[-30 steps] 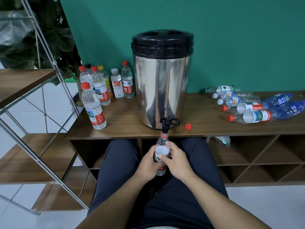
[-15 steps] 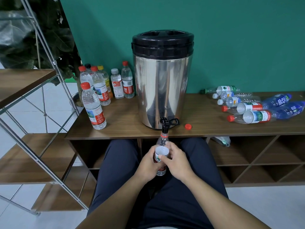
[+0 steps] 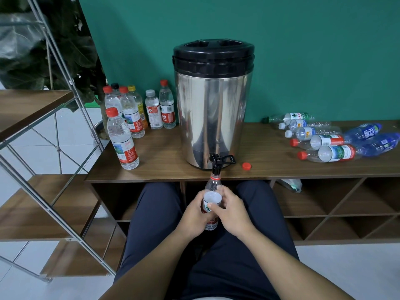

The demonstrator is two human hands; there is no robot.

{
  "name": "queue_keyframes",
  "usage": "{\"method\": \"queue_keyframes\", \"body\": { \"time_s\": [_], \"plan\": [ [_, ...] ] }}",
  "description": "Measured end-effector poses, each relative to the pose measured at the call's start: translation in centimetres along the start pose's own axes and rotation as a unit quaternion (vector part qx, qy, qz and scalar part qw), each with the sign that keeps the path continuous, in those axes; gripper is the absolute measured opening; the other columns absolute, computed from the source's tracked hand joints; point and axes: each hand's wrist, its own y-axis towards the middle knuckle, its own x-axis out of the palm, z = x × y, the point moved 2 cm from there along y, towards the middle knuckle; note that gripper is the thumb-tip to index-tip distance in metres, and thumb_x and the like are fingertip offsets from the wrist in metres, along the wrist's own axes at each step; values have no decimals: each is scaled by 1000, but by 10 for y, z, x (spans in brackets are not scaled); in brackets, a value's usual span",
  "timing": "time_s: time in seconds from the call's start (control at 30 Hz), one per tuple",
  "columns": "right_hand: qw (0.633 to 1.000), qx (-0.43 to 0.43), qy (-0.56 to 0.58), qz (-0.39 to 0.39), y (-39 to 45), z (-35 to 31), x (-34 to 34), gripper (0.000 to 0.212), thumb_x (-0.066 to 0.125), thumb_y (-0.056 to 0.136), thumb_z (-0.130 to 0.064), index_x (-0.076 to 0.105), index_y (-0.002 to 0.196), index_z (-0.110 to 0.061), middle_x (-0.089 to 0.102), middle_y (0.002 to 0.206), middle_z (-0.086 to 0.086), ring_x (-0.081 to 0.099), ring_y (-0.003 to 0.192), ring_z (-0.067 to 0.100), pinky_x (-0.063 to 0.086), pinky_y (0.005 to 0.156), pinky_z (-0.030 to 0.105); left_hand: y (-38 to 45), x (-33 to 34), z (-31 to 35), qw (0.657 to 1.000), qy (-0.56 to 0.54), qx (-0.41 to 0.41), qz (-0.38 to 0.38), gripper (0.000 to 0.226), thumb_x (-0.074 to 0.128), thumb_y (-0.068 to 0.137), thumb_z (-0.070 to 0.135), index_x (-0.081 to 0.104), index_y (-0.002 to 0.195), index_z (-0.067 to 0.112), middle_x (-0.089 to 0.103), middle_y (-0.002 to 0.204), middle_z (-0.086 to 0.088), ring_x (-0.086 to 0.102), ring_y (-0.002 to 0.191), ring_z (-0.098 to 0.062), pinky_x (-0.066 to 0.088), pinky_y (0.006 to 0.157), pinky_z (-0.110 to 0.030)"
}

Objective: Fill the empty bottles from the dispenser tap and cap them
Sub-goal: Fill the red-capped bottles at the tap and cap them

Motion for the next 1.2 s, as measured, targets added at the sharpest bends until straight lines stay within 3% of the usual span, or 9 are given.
{"method": "queue_keyframes", "body": {
  "time_s": [1.2],
  "plan": [
    [1000, -2, -6, 4, 0, 2, 0, 47, 86, 93, -15, 68, 129, -39, 80, 117, -11, 78, 110, 10, 63, 103, 46, 1, -1, 0, 1000, 24, 2, -4, 65, 79, 92, -5, 62, 146, 27, 77, 129, 9, 72, 122, -9, 55, 101, -21]
  ]
}}
